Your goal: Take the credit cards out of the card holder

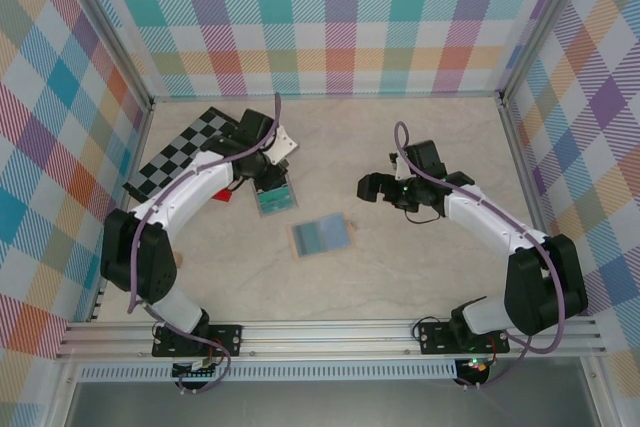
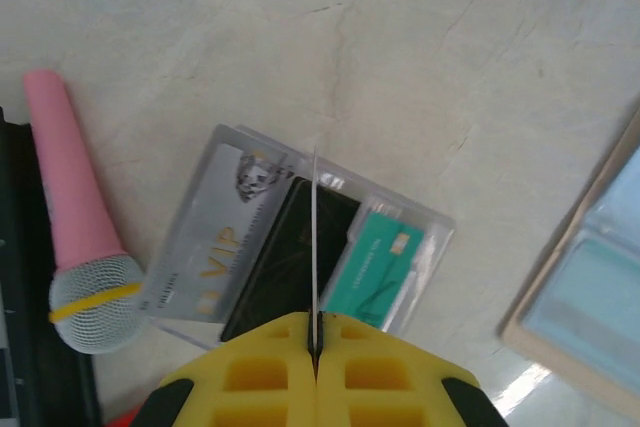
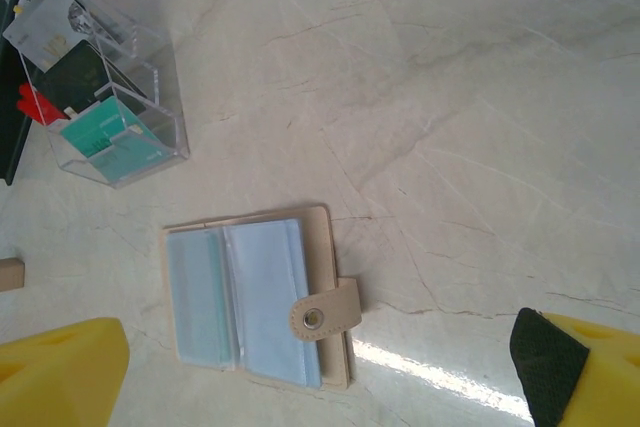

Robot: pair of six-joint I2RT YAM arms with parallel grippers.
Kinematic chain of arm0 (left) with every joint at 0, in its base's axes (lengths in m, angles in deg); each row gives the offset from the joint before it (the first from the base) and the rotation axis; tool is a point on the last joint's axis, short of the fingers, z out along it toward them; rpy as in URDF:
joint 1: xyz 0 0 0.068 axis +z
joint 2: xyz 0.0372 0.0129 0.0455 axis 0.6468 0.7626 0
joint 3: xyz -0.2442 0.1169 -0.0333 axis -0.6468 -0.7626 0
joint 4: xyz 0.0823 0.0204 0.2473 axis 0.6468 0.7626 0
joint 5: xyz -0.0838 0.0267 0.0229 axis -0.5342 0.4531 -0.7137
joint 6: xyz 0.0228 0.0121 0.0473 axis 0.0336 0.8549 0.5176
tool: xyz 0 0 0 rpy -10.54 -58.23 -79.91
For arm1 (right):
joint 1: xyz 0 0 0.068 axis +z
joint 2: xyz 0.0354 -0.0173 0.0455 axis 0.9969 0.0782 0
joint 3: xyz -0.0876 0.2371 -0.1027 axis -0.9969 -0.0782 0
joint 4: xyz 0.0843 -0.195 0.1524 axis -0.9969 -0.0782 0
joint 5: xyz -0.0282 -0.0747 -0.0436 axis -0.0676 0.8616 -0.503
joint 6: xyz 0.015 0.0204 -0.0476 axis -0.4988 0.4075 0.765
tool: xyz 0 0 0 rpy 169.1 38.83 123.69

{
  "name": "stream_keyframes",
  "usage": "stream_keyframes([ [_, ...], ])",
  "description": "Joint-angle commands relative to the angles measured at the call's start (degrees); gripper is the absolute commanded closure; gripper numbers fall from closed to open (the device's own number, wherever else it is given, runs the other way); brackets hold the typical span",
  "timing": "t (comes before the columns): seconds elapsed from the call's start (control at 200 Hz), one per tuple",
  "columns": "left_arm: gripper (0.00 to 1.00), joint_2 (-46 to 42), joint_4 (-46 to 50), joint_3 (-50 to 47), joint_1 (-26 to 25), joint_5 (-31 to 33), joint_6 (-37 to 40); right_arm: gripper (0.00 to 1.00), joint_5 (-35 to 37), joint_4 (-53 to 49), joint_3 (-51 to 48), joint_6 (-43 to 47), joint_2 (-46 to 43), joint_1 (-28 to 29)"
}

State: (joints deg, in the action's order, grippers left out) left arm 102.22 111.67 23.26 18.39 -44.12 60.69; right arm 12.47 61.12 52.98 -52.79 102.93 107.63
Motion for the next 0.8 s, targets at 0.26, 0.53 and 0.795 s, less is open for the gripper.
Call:
stream_keyframes([
  [0.26, 1.0, 6.21, 11.76, 8.95, 5.45, -10.71, 20.58, 0.0, -0.28, 0.56, -0.65, 0.46, 1.66, -0.41],
  [0.53, 1.0, 10.08, 11.31, 8.35, 5.48, -7.71, 26.05, 0.0, -0.91, -0.21, 0.18, 0.68, 2.39, -0.49],
  [0.795, 1.0, 13.45, 9.52, 8.9, 5.39, -3.35, 26.8, 0.0, -1.3, -0.42, 0.51, 0.82, 2.69, -0.49],
])
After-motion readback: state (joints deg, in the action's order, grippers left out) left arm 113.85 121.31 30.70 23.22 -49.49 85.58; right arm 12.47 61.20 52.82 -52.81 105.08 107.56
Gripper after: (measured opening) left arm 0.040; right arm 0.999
